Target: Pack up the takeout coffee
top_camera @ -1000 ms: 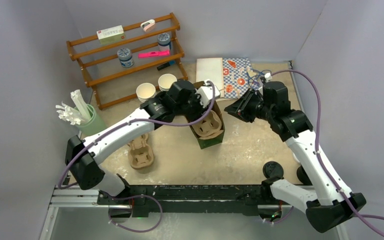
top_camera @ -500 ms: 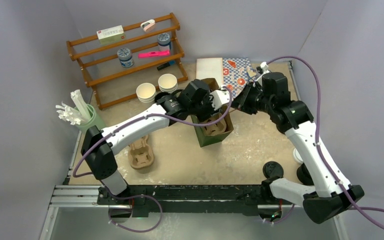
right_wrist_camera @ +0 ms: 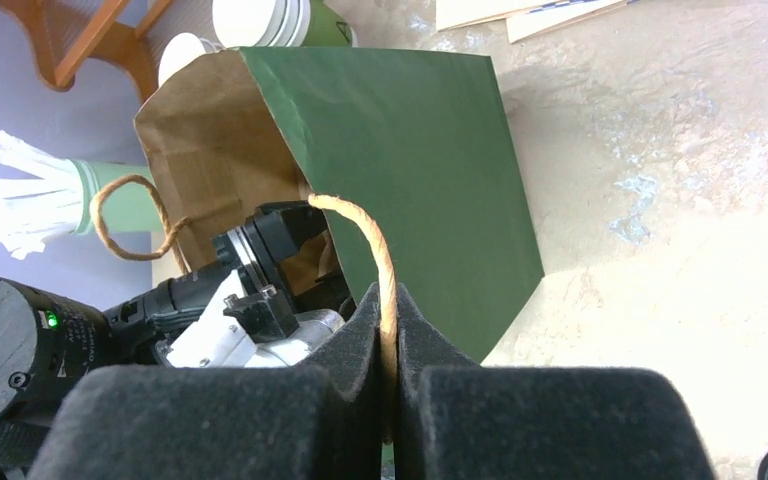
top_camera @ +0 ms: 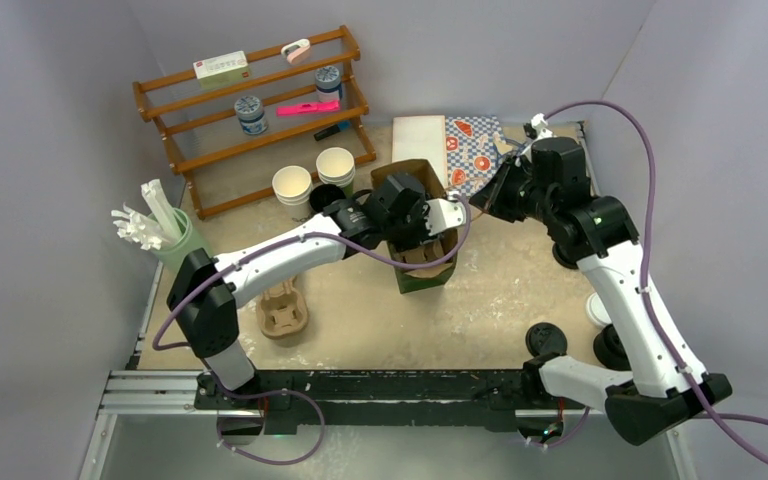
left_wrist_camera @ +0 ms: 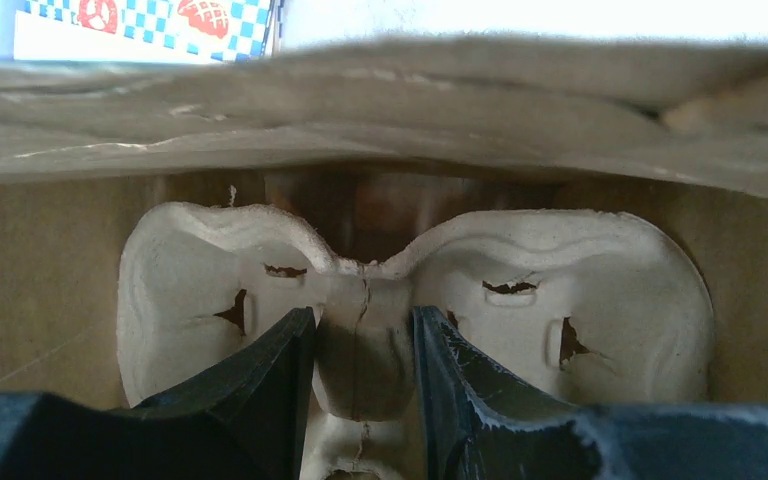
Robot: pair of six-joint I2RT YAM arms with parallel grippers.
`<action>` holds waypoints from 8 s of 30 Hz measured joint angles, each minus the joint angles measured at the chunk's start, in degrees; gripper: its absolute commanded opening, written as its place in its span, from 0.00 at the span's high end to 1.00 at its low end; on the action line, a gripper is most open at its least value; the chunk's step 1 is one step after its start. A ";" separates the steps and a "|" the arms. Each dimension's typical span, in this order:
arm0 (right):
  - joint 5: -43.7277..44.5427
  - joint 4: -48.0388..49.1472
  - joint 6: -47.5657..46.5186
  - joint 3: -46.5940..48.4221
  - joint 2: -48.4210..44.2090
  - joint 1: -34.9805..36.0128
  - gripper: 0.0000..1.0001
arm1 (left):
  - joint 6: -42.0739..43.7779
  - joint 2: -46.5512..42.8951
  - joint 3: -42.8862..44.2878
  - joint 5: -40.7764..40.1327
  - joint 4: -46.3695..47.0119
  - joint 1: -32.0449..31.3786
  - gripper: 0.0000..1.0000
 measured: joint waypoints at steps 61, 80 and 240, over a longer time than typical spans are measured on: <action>8.50 -2.54 -0.50 -1.88 -4.35 0.00 1.00 | -0.83 21.75 13.79 8.35 -9.75 0.87 0.62; 11.76 -11.63 -0.83 8.79 1.16 0.00 1.00 | -1.20 21.14 12.72 1.03 -10.47 -1.79 0.49; -6.14 25.44 -9.70 -23.17 -11.74 -0.48 0.74 | -109.66 5.33 -7.26 22.08 92.78 -8.15 0.54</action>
